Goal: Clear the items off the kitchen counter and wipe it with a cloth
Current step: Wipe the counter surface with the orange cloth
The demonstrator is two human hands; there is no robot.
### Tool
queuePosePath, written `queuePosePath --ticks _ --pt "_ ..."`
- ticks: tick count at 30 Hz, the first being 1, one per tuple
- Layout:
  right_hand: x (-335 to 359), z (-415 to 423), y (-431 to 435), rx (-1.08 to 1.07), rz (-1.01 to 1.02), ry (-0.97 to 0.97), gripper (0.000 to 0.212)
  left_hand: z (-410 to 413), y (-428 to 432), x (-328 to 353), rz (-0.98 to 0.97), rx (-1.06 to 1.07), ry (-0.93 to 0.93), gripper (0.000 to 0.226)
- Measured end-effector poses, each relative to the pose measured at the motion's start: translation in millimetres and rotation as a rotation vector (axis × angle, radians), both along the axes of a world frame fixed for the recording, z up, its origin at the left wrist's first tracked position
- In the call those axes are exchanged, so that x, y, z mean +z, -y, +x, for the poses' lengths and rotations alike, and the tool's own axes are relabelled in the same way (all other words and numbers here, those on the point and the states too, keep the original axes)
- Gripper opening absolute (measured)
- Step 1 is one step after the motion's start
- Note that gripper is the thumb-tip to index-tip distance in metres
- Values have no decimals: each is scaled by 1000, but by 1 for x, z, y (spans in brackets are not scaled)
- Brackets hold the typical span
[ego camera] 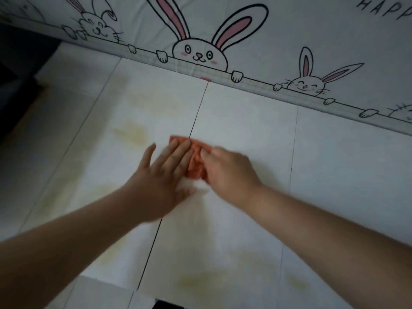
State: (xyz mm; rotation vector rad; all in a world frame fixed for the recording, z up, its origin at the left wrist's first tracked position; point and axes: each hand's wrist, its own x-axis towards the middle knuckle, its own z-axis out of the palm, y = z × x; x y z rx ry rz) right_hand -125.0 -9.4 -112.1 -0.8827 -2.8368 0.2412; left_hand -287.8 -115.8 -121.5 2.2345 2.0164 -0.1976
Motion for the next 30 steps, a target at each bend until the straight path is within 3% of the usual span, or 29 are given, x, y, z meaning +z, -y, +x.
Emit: queuePosePath --ticks 4,7,13,15,22,26,30 --pt "-5 16 41 114 -23 -1 44 13 57 3 -49 -8 23 72" --pt "-5 12 35 147 -28 3 39 4 53 4 -75 -2 3 69" --pt "9 -41 -32 13 -42 117 19 -27 -22 3 -54 65 -22 72" --pt "6 -63 -64 -32 -2 132 19 -39 -60 2 -57 142 29 70" --pt "-13 -123 -144 -208 -12 107 27 -64 -155 15 -231 336 -59 69" --pt "-13 -115 -121 -235 -18 24 26 -59 -137 17 -213 316 -28 72" --pt "-4 -81 -51 -104 -15 8 23 -50 -58 14 -112 217 119 73"
